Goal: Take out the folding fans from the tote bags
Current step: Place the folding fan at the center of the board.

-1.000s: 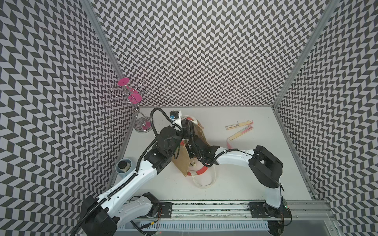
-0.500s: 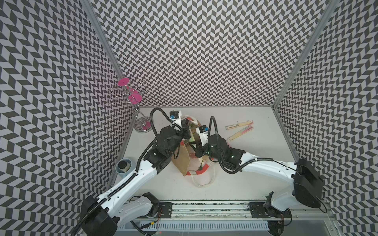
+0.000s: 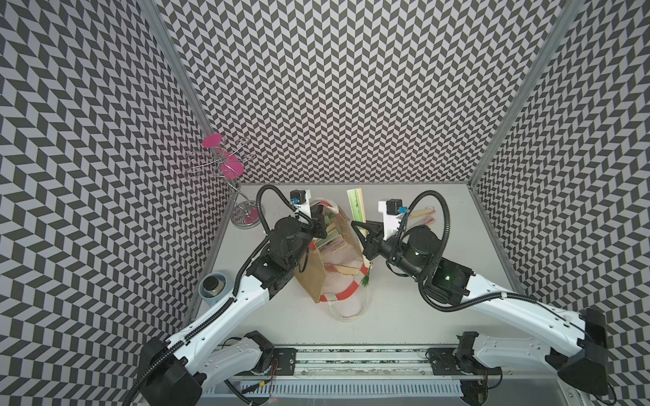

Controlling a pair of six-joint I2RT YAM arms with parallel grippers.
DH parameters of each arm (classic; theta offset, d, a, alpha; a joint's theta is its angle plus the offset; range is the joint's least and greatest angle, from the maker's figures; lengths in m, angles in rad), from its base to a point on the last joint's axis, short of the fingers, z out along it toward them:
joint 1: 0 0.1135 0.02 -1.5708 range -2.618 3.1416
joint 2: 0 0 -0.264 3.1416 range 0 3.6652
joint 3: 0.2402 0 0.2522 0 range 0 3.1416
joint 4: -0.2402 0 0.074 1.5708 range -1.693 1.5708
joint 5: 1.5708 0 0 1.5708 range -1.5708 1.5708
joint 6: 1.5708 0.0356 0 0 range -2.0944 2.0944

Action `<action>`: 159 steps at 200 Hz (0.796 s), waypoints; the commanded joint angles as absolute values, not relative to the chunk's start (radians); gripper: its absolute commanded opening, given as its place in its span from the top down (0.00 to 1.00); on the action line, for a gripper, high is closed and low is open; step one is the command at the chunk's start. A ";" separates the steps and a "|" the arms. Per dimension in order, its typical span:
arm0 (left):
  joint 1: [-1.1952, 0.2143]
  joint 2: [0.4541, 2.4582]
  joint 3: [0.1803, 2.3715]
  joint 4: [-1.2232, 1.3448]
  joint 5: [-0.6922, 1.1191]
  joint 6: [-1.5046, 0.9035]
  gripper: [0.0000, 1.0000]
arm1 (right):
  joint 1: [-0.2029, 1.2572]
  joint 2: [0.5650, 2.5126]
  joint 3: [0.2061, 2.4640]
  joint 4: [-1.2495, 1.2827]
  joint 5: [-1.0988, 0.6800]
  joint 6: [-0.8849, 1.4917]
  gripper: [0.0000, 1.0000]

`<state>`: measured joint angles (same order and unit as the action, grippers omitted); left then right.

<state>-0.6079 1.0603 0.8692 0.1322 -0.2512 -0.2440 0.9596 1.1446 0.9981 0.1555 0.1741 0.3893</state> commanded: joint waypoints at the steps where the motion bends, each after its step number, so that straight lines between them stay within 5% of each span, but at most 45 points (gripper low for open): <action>1: -0.602 1.052 0.913 0.184 -0.270 -0.270 1.00 | 0.927 1.078 1.020 0.138 0.217 0.401 0.99; 76: -0.600 1.068 0.919 0.213 -0.265 -0.265 1.00 | 0.509 0.854 0.919 -0.120 0.189 0.579 0.99; 159: -0.600 1.078 0.911 0.222 -0.267 -0.270 1.00 | -0.050 0.935 0.630 -0.030 -0.262 0.723 1.00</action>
<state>-0.6075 1.0809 0.8696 0.1478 -0.2573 -0.2485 0.0341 0.8917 0.7036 -0.1219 -0.1013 0.6586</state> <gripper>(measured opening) 0.049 0.106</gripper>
